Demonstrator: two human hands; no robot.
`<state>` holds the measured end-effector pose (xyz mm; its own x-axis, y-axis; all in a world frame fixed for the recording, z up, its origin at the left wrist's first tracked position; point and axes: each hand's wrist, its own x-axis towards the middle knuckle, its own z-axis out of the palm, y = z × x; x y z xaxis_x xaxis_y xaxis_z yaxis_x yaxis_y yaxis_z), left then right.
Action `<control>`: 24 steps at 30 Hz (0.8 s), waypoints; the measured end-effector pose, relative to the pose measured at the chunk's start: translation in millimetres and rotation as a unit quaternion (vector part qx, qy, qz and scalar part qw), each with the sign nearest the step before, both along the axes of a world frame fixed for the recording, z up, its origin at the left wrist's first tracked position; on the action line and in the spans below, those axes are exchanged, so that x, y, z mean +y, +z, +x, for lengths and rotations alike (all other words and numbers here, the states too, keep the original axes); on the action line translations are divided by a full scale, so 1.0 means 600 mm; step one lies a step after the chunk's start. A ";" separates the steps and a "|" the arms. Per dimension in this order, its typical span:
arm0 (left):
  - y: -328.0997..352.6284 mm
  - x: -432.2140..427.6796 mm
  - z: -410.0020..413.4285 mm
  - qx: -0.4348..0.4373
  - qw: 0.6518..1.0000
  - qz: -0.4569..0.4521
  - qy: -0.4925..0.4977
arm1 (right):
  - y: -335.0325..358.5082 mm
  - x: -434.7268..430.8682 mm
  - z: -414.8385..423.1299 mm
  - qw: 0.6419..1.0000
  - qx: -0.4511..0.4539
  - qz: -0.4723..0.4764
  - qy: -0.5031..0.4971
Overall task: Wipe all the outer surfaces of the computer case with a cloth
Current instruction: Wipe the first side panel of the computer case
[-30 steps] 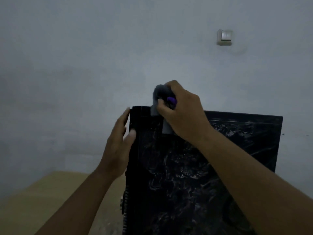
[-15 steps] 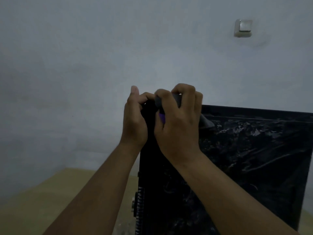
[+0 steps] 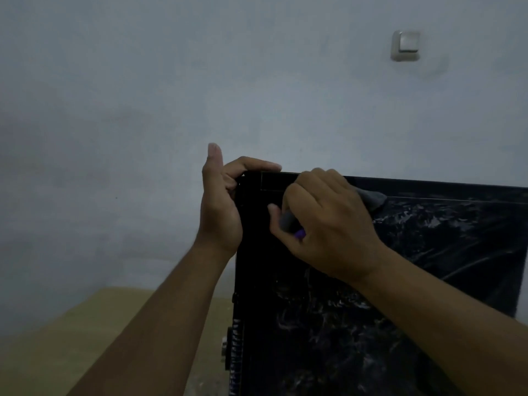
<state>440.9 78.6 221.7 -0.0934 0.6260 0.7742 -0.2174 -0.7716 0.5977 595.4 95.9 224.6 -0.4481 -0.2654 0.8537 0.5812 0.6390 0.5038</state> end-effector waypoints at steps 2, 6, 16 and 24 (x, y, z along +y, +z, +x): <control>0.000 -0.001 0.002 -0.004 1.000 0.005 0.002 | 0.010 0.001 -0.001 0.999 0.033 0.006 -0.010; -0.001 0.000 0.007 -0.019 0.999 0.019 -0.018 | 0.026 -0.003 -0.032 0.988 0.151 -0.009 -0.021; 0.001 0.000 0.009 -0.011 0.998 0.045 -0.047 | 0.014 -0.021 -0.098 0.983 0.185 -0.002 -0.005; 0.002 -0.005 0.008 -0.014 0.998 0.018 -0.059 | 0.016 -0.011 -0.035 0.997 -0.055 0.047 -0.032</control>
